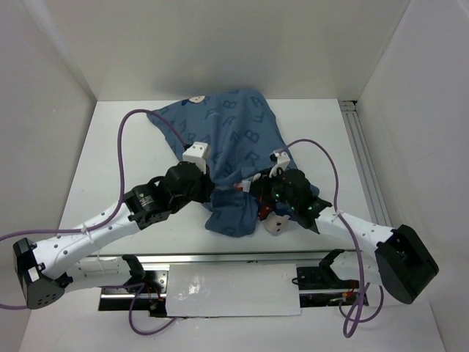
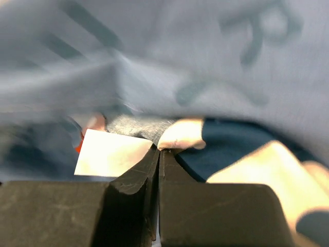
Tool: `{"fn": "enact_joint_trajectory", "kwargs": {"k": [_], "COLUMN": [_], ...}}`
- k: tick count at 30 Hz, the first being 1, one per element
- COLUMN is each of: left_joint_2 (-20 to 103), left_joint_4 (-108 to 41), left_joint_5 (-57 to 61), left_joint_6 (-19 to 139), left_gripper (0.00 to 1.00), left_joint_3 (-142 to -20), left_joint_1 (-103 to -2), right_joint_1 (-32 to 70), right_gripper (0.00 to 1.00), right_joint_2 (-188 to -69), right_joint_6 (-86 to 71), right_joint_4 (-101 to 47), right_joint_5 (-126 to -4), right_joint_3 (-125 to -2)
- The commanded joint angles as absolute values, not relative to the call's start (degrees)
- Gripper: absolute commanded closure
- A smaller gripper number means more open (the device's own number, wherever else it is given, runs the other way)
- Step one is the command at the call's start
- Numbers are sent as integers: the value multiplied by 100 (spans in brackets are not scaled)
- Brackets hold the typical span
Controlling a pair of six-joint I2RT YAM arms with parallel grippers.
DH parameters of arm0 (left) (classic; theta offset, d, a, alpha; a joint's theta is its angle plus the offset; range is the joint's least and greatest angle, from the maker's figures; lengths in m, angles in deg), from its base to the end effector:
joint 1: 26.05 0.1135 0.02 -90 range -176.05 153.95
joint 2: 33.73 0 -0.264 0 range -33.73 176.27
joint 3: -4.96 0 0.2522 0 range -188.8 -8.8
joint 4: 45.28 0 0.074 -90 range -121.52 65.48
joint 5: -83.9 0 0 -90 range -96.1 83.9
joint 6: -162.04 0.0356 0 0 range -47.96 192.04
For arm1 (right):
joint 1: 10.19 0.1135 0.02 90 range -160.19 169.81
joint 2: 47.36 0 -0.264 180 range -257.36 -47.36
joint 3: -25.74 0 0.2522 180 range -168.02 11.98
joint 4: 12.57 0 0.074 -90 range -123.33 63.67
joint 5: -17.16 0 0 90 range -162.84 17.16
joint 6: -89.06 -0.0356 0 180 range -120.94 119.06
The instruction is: Put the pillow into the pillowcase
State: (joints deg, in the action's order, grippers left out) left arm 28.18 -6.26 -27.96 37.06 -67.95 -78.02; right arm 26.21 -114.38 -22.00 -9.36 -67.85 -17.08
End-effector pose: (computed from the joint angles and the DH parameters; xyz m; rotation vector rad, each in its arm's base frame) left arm 0.1569 -0.1791 0.3442 0.0678 2.0674 -0.5612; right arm 0.1987 0.1504 0.2140 -0.3278 1.9835 0.7408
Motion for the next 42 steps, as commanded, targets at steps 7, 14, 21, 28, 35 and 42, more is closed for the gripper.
{"fn": "enact_joint_trajectory", "kwargs": {"k": [7, 14, 21, 28, 35, 42], "left_joint_2": [2648, 2841, 3017, 2658, 2033, 2165], "left_joint_4": [-1104, -1227, -1183, -1667, -1272, -805], "left_joint_5": [-2517, -2657, -2544, -1656, -1356, -1743], "left_joint_6": [3513, 3303, 3354, 3434, 3285, 2802], "left_gripper": [100, 100, 100, 100, 92, 49], "left_joint_3": [-6611, -7049, -7252, -6629, -5724, -5037], "left_joint_1": [-7835, -7835, -7835, -7835, -7887, -7887], "right_joint_1": [2672, 3198, 3858, 3728, 2981, 2576], "right_gripper": [100, 100, 100, 99, 20, 0], "right_joint_2": [-11923, -12734, -12514, -13077, -12524, -10856], "right_joint_6": [-2642, -3091, -2739, -3924, -3787, -2522], "right_joint_4": [1296, 2318, 1892, 1526, 463, -1944], "right_joint_5": [-7231, -6747, -7994, -10700, -10644, -9098], "right_joint_3": [-1895, -1579, -1729, -2211, -2414, -2792]}}
